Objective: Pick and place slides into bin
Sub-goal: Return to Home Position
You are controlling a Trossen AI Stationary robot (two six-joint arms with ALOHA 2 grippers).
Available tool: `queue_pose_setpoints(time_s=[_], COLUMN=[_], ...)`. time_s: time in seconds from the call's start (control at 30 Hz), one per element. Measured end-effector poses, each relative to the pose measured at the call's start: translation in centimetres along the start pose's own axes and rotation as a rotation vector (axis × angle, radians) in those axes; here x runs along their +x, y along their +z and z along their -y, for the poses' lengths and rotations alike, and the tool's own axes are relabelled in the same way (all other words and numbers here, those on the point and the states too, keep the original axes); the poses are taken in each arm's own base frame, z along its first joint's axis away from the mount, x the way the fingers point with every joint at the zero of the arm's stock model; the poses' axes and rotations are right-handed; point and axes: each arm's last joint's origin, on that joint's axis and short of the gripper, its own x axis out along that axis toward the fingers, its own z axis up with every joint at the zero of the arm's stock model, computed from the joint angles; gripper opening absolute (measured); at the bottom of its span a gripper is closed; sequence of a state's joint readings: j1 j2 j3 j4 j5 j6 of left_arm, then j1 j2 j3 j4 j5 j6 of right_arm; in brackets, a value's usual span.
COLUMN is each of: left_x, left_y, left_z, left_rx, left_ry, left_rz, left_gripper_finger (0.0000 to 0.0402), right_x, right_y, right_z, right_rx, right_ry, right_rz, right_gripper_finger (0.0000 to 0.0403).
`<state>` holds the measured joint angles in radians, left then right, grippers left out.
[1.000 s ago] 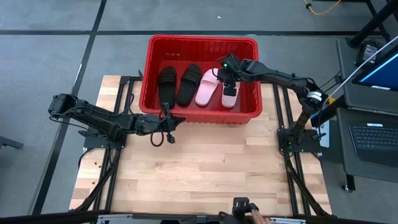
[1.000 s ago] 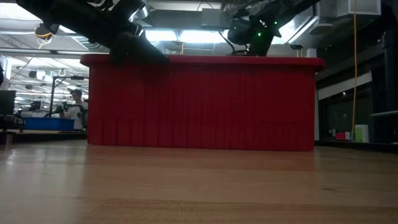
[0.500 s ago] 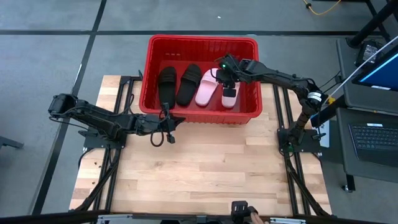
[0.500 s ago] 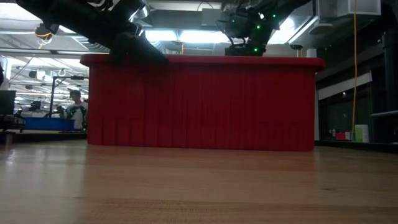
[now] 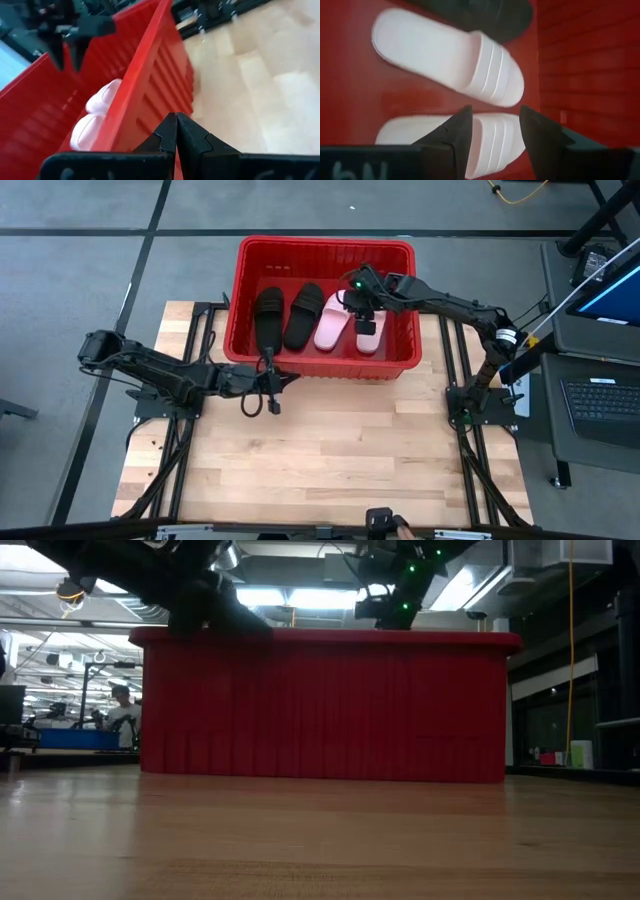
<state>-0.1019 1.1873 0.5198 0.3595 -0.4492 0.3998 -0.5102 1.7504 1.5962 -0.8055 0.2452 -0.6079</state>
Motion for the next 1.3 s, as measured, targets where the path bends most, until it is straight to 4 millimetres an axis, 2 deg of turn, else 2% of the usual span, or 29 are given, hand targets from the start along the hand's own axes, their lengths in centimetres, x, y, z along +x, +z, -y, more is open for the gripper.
queue_pose_setpoints(time_s=[0.2,0.3,0.47,0.67,0.77,0.97,1.1,1.3], left_x=[-0.4,-0.6,-1.4,-4.0,-5.8,-9.0,-9.9,-10.3], left_y=[2.1,3.1,5.2,7.0,5.9,3.5,1.9,-0.8], left_z=[0.4,0.2,-1.2,-3.8,-5.5,-8.2,-8.8,-8.8], left_rx=[0.002,0.037,0.121,0.169,0.121,0.019,-0.002,-0.055], left_ry=[-0.081,-0.092,-0.073,-0.049,-0.087,-0.046,-0.017,0.029], left_rz=[0.056,0.035,0.015,0.081,0.099,0.229,0.321,0.318], left_gripper_finger=[0.0002,0.0002,0.0002,0.0001,0.0002,0.0002,0.0002,0.0003], right_x=[-1.4,-2.2,-3.9,-5.0,-5.1,-5.7,-8.1,-12.1], right_y=[1.5,2.3,3.3,3.7,3.7,3.6,3.0,1.7], right_z=[-0.3,-0.5,-0.9,-1.9,-2.3,-2.2,-1.6,-1.6], right_rx=[0.013,0.026,0.002,-0.003,-0.018,0.001,0.074,0.163], right_ry=[-0.012,-0.016,-0.003,0.017,0.002,-0.005,-0.009,0.099], right_rz=[0.059,0.089,0.109,0.081,0.05,0.06,0.125,0.336], right_gripper_finger=[0.0156,0.0122,0.0021,0.0008,0.0005,0.0004,0.0002,0.0002])
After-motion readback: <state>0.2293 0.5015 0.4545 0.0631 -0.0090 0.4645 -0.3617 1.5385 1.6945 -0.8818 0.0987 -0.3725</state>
